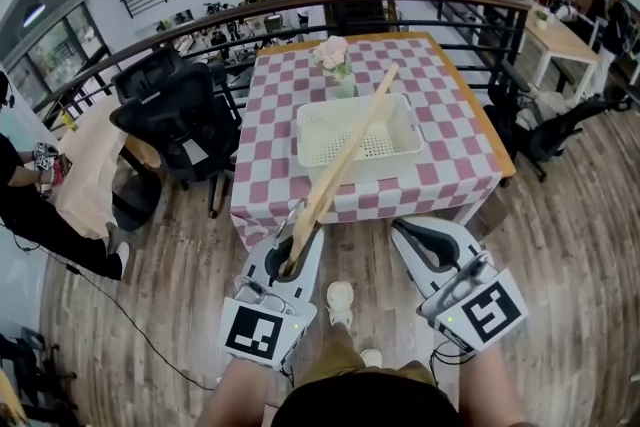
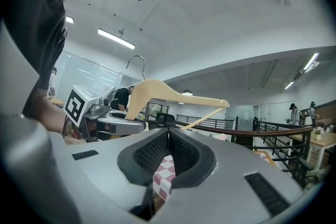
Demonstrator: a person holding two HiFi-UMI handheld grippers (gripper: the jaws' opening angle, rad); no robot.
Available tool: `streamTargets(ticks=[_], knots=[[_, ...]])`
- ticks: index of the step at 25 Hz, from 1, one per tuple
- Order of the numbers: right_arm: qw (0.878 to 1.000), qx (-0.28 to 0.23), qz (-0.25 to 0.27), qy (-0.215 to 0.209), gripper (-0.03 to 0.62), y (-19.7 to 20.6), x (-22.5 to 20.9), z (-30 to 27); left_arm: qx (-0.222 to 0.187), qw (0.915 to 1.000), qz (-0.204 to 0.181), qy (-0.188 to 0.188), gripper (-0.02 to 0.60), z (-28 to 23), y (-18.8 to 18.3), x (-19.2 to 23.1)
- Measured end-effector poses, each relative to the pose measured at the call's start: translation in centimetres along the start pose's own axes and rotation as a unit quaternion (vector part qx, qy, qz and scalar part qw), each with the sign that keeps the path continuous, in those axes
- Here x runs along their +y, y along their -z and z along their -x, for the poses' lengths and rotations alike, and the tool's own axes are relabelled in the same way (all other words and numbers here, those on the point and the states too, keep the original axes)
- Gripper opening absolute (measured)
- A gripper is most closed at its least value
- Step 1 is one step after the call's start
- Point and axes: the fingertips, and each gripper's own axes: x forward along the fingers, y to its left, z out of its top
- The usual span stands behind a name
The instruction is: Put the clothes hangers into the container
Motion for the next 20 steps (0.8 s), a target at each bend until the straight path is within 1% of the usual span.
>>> streamTargets(ticks=[5,8,10,15,20], knots=[[1.000,-0.004,-0.008,0.007,0.034,0.3,-1.4,-1.8,0.001,1.0000,-0.004,0.003,0.017,-1.7,0.2,1.5],[1.000,0.010,-0.011,0.007,0.034,1.1,-2.3,-3.0,-0.001,1.0000,-0.007,0.004,0.015,-2.8,0.4,2.7],[1.000,0.015,-0.017,0.011,0.034,1.6,-3.2,-4.0,-0.001,1.0000,0.000,0.006,0.015,-3.6,0.7,3.7],[0.999,0.018,-0.024,0.012,0.034,2.4,-5.4,-7.1,0.007,1.0000,0.005,0.004,0.017,-6.1,2.1,6.6],[0.999,0.030,-0.036,0.013,0.034,4.0,-8.2,-11.1,0.018,0.9997,0.007,0.018,0.017,-9.5,3.9,9.5]])
